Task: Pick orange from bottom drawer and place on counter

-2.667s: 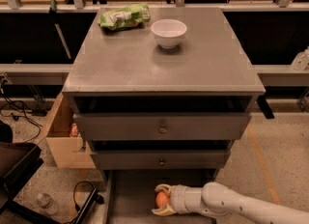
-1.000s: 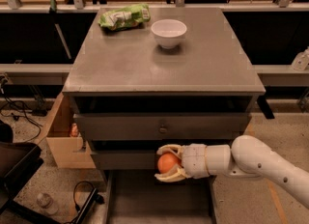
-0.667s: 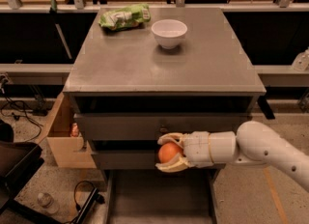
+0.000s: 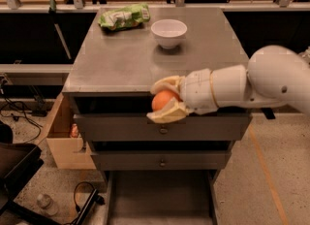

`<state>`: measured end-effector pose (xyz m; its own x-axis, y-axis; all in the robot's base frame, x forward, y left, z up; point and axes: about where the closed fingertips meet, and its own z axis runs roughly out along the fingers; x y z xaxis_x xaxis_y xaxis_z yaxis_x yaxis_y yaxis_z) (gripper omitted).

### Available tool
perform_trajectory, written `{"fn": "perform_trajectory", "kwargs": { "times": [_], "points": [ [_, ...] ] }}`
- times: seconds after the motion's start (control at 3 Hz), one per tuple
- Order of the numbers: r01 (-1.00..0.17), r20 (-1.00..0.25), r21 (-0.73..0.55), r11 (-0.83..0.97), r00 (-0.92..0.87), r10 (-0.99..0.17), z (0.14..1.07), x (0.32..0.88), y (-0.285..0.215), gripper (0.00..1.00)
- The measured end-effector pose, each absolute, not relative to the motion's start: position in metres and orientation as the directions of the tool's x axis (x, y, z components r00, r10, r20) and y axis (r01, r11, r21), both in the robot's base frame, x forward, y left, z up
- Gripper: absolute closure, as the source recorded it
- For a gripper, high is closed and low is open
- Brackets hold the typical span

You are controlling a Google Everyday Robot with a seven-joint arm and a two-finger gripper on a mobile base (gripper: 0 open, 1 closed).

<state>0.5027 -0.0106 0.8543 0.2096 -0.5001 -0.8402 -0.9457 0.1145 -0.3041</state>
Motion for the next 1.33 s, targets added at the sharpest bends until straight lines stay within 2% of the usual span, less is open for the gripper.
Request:
{"fn": "perform_trajectory", "kwargs": {
  "times": [0.67,1.0,1.33],
  "points": [
    [-0.926,-0.801,-0.378,0.014,0.319,-0.506,0.965,0.567,0.039,1.00],
    [-0.917,-0.819,-0.396,-0.040,0.373,-0.437,0.969,0.615,0.069,1.00],
    [-0.892,-0.807,-0.452,-0.028,0.422,-0.413,0.968,0.658,0.071,1.00]
  ]
}}
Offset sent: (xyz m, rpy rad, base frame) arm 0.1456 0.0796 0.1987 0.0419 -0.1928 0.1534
